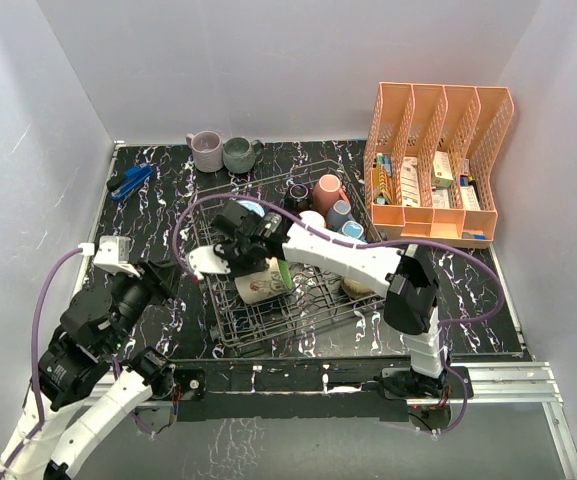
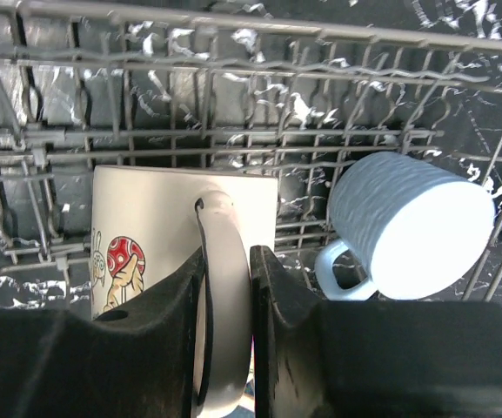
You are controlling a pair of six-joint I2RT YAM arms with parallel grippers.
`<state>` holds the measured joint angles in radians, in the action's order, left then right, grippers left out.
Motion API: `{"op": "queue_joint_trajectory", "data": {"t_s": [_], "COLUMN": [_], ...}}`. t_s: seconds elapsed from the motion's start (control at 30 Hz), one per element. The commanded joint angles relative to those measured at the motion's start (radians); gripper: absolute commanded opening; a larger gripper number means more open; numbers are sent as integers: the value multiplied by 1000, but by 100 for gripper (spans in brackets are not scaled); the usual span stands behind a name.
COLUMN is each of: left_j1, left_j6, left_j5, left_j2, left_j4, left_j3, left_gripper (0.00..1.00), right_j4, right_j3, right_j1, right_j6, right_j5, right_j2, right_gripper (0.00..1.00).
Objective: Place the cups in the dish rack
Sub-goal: Turn the cup upside down in the dish rack.
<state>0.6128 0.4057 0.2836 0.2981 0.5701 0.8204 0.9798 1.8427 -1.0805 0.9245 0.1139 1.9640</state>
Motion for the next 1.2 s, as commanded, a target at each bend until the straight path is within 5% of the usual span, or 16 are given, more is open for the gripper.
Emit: {"op": "queue_joint_trajectory", "data": {"t_s": [0.0, 0.5, 1.03, 1.17], "left_j1": [4, 4, 4, 4], "left_j6": [31, 105, 111, 107], "left_j5": [11, -25, -61, -82], "left_j2": [-23, -40, 5, 35], "left_j4": [-31, -72, -137, -170], "left_j3": [-20, -84, -110, -117], "left_gripper": [38, 42, 42, 42], "right_j4": [-104, -385, -829, -809], "right_j3": [159, 65, -539, -636], "right_j1": [62, 209, 393, 428], "right_j6": [-90, -403, -576, -506], "right_j5": [138, 497, 776, 787], "right_j2": [-24, -46, -321, -399], "right_gripper": [8, 8, 8, 20]}}
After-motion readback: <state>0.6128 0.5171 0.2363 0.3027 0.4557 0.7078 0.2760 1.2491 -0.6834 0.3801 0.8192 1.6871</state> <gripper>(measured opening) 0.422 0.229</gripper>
